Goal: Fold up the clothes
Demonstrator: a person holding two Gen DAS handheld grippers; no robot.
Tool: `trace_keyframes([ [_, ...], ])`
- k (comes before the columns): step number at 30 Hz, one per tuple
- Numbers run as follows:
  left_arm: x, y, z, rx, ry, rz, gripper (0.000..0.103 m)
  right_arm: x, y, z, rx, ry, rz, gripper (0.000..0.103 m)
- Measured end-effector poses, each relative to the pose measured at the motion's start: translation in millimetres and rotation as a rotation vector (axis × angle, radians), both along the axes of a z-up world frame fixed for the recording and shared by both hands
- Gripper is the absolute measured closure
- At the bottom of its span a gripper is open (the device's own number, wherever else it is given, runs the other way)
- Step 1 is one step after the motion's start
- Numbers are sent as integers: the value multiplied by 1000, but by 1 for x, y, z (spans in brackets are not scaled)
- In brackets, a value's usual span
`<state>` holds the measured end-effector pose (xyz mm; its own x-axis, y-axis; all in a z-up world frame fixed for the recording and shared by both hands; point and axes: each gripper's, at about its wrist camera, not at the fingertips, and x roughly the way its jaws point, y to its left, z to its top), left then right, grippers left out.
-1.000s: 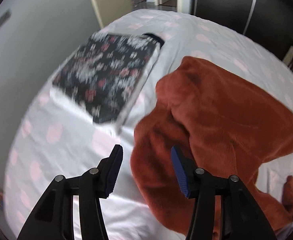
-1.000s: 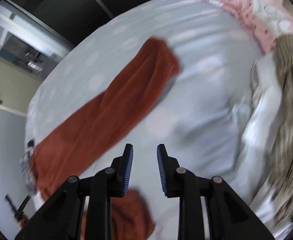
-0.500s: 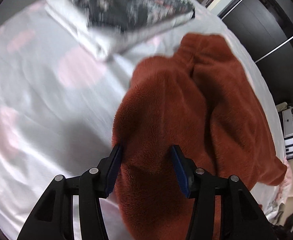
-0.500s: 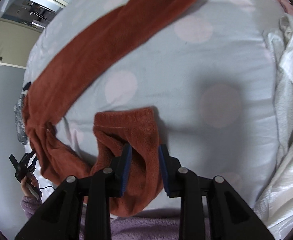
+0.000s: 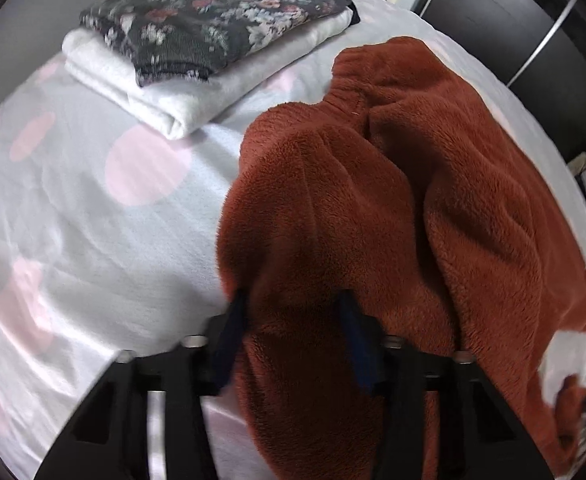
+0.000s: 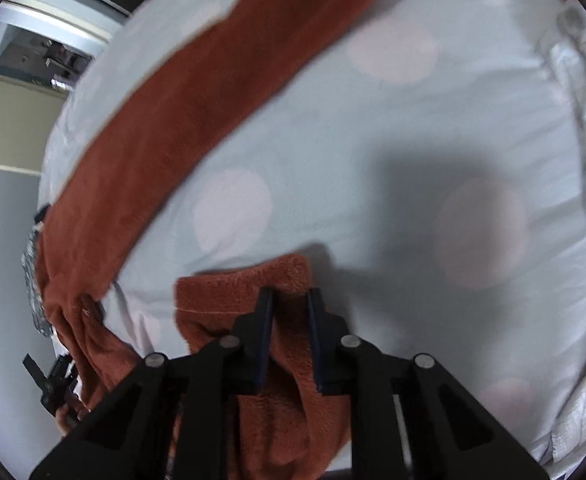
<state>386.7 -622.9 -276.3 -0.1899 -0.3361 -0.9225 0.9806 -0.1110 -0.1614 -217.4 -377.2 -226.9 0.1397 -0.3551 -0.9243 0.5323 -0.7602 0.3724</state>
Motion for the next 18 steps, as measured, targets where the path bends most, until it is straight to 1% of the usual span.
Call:
trace_keyframes([
  [2, 0, 1, 4, -3, -3, -10, 86, -7, 17, 26, -12, 54, -55, 91],
  [3, 1, 2, 7, -5, 1, -8, 86, -12, 28, 38, -10, 79, -89, 91],
  [5, 5, 3, 12, -15, -1, 10, 91, -24, 52, 61, -5, 128, -159, 92],
  [7, 9, 5, 18, -35, -23, 35, 92, -41, 83, 80, -1, 155, -236, 93],
  [9, 15, 6, 28, -59, -39, 67, 93, -55, 114, 93, 13, 181, -315, 93],
  [12, 19, 9, 41, -86, -43, 99, 94, -72, 159, 100, 37, 189, -428, 94],
  [16, 28, 19, 65, -120, 16, 128, 97, -80, 209, 99, 32, 163, -543, 94],
  [18, 35, 20, 81, -147, 35, 139, 97, -79, 223, 95, 42, 148, -541, 94],
])
